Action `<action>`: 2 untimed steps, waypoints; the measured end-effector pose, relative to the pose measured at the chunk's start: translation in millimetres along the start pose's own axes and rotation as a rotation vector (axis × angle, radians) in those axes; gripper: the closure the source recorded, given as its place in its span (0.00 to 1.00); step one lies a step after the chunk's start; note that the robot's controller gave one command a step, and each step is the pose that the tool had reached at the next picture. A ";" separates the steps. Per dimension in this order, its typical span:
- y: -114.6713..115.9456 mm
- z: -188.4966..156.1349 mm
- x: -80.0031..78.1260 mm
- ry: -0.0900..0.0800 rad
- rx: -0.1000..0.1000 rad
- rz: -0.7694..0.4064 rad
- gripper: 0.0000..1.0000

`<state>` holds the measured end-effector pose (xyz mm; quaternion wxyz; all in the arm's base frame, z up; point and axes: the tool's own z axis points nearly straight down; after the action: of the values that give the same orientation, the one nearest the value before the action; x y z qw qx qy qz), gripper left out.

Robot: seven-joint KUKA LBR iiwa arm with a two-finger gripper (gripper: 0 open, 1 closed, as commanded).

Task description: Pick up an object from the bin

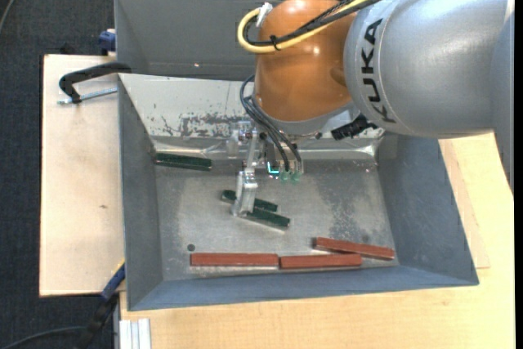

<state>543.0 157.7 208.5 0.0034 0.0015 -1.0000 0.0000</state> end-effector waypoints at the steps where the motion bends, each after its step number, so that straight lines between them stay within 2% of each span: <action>1: -73.2 142.2 -16.1 0.000 0.002 0.062 0.00; 2: -65.0 106.5 -18.3 -0.014 -0.004 0.287 0.00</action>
Offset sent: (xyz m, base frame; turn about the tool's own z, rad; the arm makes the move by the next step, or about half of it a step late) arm 0.0166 -0.0712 -0.1385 0.0588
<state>560.8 92.7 101.9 -0.0034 -0.1414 -0.9899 -0.0017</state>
